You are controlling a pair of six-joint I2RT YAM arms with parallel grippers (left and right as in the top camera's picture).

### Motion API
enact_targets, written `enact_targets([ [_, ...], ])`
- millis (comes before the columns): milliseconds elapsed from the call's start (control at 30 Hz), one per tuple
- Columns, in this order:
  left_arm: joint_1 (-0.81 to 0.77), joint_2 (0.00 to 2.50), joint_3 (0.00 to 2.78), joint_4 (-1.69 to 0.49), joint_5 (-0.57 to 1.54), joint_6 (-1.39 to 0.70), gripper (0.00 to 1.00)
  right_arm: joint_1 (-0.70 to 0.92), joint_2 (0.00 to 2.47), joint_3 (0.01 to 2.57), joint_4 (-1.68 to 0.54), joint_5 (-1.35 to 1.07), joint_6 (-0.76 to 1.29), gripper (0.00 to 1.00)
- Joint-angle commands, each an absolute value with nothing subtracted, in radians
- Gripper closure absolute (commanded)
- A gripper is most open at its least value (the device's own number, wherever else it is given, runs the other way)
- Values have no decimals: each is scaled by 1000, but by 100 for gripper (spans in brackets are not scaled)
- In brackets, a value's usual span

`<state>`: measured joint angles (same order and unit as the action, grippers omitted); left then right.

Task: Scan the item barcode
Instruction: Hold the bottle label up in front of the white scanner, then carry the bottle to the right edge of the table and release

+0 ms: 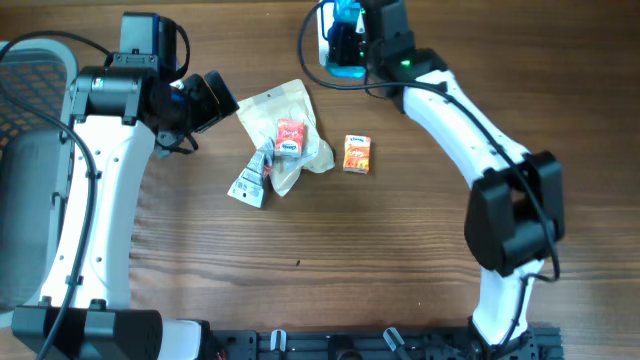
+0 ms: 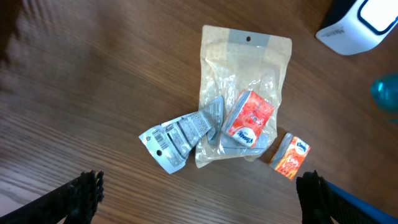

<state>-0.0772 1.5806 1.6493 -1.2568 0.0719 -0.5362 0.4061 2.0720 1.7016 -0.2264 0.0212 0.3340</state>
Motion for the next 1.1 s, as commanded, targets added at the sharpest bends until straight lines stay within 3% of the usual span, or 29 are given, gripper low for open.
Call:
enact_targets([
  [0, -74, 1584, 1649, -1258, 62, -529, 0, 425, 2114, 1730, -96, 83, 315, 59],
  [200, -74, 1584, 1649, -1258, 62, -529, 0, 426, 2236, 1730, 97, 148, 389, 61],
  [367, -74, 1584, 1649, -1258, 62, -529, 0, 426, 2248, 1731, 119, 190, 397, 62],
  [467, -74, 1584, 1649, -1258, 62, -529, 0, 422, 2248, 1771, 62, 200, 398, 62],
  [600, -74, 1584, 1649, -1258, 62, -529, 0, 382, 2220, 1951, -202, 330, 450, 63],
  [700, -74, 1584, 1649, -1258, 62, -529, 0, 287, 2157, 1999, -358, 389, 529, 63],
  [867, -74, 1584, 1649, -1258, 62, -529, 0, -7, 2117, 1999, -641, 515, 554, 65],
  [1067, -74, 1584, 1649, -1258, 62, -529, 0, -291, 2141, 1982, -741, 620, 563, 66],
])
